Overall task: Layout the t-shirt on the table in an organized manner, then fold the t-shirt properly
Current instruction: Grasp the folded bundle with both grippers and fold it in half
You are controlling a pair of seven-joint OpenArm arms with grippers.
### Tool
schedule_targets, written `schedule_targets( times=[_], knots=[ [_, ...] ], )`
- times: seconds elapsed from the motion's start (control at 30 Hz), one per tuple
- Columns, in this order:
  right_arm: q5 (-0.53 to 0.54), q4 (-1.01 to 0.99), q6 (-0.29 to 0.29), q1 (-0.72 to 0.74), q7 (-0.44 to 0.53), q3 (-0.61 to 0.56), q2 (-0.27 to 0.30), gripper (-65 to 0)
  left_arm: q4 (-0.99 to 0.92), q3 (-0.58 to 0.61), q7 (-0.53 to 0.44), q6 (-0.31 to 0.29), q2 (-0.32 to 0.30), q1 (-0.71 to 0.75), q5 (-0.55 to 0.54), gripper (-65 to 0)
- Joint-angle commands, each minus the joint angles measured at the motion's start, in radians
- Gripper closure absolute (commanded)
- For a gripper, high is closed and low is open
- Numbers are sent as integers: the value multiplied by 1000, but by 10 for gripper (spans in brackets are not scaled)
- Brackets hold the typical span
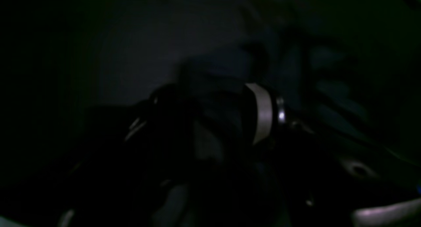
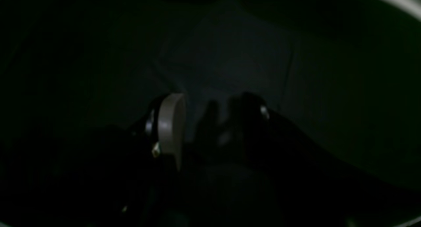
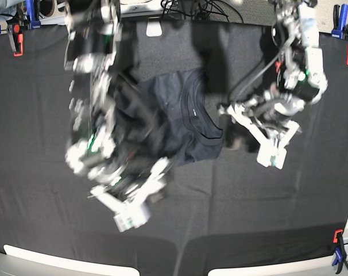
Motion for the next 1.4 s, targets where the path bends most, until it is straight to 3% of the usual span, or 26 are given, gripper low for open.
schedule_targets(
  times=[0.0,0.03,0.1,0.2,0.3,0.43,0.63,0.8,0.97,1.17,1.37],
  knots=[
    [21,-39,-1,56,29,27,2,-273,23,33,-25,-51,5,1,-71,-292],
    [38,-101,1,85,28,53,4,-273,23,72,-25,-86,5,9,-111,-292],
    [40,-218,25,137,28,93,4,-273,22,176,-37,-102,5,19,-117,-292],
    [36,-361,64,188,27,113,21,-273,-13,333,-93,-93,5,21,10,-292],
    [26,-448,93,199,20,111,39,-273,-109,455,-207,36,5,21,112,-292],
    [26,-477,97,168,18,107,51,-273,-266,546,-267,130,12,18,262,-292],
    [32,-477,98,123,5,106,77,-274,-345,549,-290,222,10,7,403,-292],
    [125,-477,193,101,-97,107,121,-273,-348,548,-285,239,6,-54,432,-292],
    [193,-472,195,93,-100,109,175,-273,-348,548,-279,312,-18,-108,446,-292],
    [198,-468,195,76,-121,109,222,-273,-387,547,-284,312,-48,-138,456,-292],
    [275,-423,219,-11,-111,109,257,-273,-535,541,-288,313,-47,-212,463,-292]
  ],
)
